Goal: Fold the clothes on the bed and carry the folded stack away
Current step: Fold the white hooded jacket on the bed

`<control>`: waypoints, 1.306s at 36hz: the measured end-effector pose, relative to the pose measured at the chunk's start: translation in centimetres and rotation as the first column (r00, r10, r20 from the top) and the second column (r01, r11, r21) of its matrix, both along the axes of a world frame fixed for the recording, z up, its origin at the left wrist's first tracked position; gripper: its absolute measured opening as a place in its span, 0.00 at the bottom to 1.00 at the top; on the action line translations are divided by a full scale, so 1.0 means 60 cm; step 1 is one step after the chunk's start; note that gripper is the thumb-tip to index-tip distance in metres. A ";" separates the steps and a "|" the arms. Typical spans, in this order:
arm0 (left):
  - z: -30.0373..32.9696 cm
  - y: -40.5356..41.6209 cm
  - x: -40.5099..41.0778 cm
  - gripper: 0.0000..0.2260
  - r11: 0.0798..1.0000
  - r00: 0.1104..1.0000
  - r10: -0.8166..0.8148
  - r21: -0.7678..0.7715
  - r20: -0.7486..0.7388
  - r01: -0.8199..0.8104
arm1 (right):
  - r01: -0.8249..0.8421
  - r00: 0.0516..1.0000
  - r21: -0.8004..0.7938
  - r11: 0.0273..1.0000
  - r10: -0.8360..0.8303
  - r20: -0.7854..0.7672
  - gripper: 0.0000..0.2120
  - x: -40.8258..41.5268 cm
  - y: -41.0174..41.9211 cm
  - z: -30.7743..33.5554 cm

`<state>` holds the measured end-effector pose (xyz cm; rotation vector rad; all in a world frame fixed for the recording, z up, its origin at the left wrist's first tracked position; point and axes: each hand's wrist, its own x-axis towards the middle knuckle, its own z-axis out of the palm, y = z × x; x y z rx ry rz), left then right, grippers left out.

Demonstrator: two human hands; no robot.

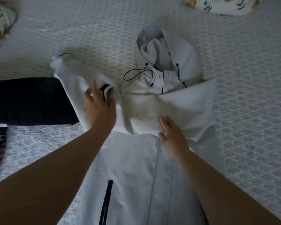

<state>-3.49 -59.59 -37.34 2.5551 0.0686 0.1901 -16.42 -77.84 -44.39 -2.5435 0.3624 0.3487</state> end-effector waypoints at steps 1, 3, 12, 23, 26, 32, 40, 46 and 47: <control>-0.012 -0.011 -0.011 0.28 0.996 0.996 -0.088 0.033 -0.031 0.089 | -0.039 0.999 -0.032 0.999 0.039 -0.011 0.30 -0.005 -0.003 -0.003; -0.044 -0.031 -0.036 0.28 0.936 0.937 -0.294 0.140 -0.186 0.322 | -0.068 0.998 -0.073 0.995 0.069 0.014 0.34 -0.019 -0.012 -0.002; -0.156 -0.091 -0.124 0.32 0.620 0.747 -0.462 0.429 -0.478 0.658 | 0.326 0.945 -0.234 0.916 -0.313 0.090 0.36 -0.131 -0.037 -0.021; -0.135 -0.099 -0.241 0.32 0.655 0.782 -0.566 0.434 -0.262 0.619 | 0.347 0.934 -0.070 0.935 -0.351 -0.060 0.30 -0.217 -0.046 -0.023; -0.147 -0.111 -0.328 0.29 0.480 0.574 -0.762 0.333 -0.300 0.812 | 0.352 0.917 -0.198 0.915 -0.380 -0.125 0.30 -0.276 -0.035 -0.022; -0.195 -0.119 -0.453 0.29 0.115 0.199 -0.802 0.180 -0.563 0.977 | 0.474 0.750 -0.374 0.797 -0.588 -0.303 0.20 -0.428 -0.042 -0.007; -0.195 -0.091 -0.514 0.31 0.097 0.156 -0.740 0.126 -0.654 0.987 | 0.600 0.678 -0.303 0.740 -0.672 -0.298 0.07 -0.546 -0.047 0.016; -0.184 -0.088 -0.564 0.31 0.016 0.091 -0.733 0.117 -0.674 0.993 | 0.563 0.801 -0.053 0.825 -0.561 -0.210 0.21 -0.556 -0.011 0.036; -0.184 -0.094 -0.569 0.30 0.008 0.070 -0.733 0.095 -0.677 0.995 | 0.545 0.820 -0.015 0.838 -0.537 -0.199 0.23 -0.551 -0.001 0.039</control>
